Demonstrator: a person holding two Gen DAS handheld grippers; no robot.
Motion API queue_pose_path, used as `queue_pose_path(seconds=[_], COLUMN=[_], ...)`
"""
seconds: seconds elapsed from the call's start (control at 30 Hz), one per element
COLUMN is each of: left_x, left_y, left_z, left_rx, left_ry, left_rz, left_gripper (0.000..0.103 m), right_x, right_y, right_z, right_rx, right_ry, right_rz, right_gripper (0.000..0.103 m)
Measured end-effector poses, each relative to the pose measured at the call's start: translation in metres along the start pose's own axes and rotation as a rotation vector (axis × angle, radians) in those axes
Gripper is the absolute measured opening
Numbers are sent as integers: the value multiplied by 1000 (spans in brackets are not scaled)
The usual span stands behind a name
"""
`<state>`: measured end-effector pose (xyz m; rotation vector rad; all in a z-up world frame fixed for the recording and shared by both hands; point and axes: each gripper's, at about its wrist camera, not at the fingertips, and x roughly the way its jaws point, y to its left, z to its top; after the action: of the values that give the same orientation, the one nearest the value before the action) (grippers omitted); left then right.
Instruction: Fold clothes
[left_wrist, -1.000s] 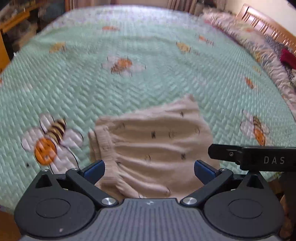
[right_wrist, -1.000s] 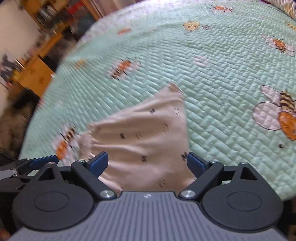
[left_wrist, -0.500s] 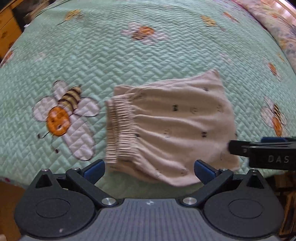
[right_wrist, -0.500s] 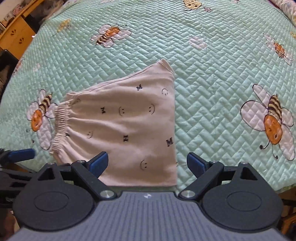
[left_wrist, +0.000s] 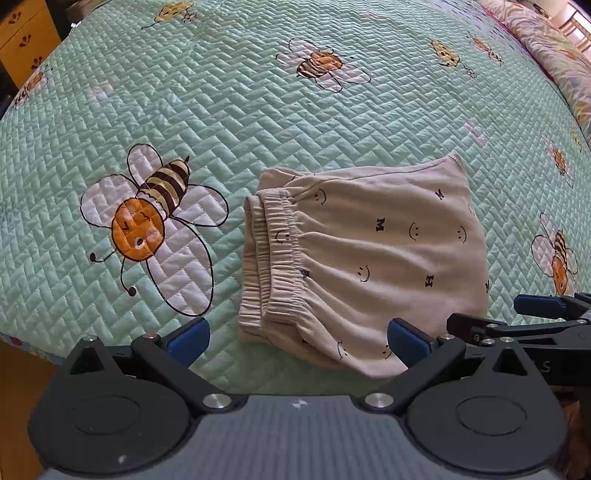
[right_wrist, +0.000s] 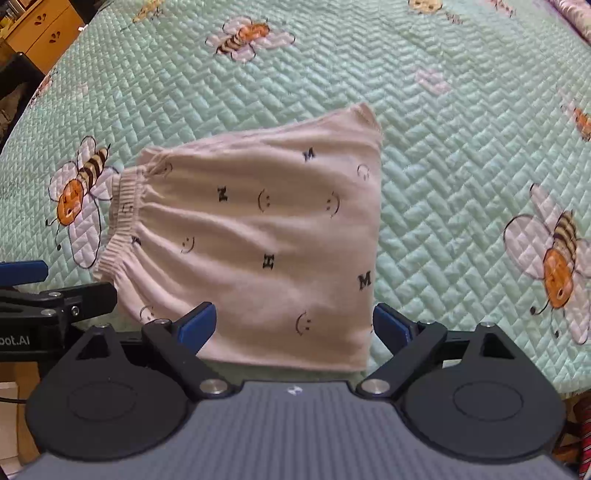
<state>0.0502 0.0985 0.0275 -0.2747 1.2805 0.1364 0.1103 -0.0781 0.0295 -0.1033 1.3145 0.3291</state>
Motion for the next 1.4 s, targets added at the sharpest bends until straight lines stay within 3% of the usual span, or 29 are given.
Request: queue_pose_path(seconds=[0.53,0.67,0.83,0.93,1.0,1.1,1.17,1.2,1.27,1.33,1.4], left_x=[4,-2,-19,-30,-46,-73,-86,-91,-100,-112,-126], left_y=[-20,-25,-39,-42,-44,-52,-57,-59,-59,-55,-54], left_z=[-4,-7,-10,-11,-18,-34,-43,-47,-56,-73,-94], left_rx=[50,75,169,187,203,249,274,283,294,294,293], left_ry=[-2,-58,-204,-286,-402,-622,-753,-800,-880,-1004,-1154], left_rz=[-7,-12,54,56,54,113,163,179,174,177,195], left_gripper=[102,102,102,102,102,102,102,102,102,102,102], right_x=[-2,-6,-17,-33,-55,-92,-117,-119,-109,-96,-88], right_y=[-23,-29,-33,-40,-37,-29,-24,-24,-30,-46,-59], right_z=[-8,-12,-16,-16,-35,-70,-93,-98,-94,-88,-90], right_rx=[86,118,105,117,98,55,25,6,-8,82,173], right_ry=[-6,-39,-138,-246,-460,-833,-1082,-1120,-1051,-953,-932], right_rz=[70,103,36,9,-39,-125,-184,-184,-129,-26,8], right_gripper=[92,92,92,92,92,93,103,103,103,103,103])
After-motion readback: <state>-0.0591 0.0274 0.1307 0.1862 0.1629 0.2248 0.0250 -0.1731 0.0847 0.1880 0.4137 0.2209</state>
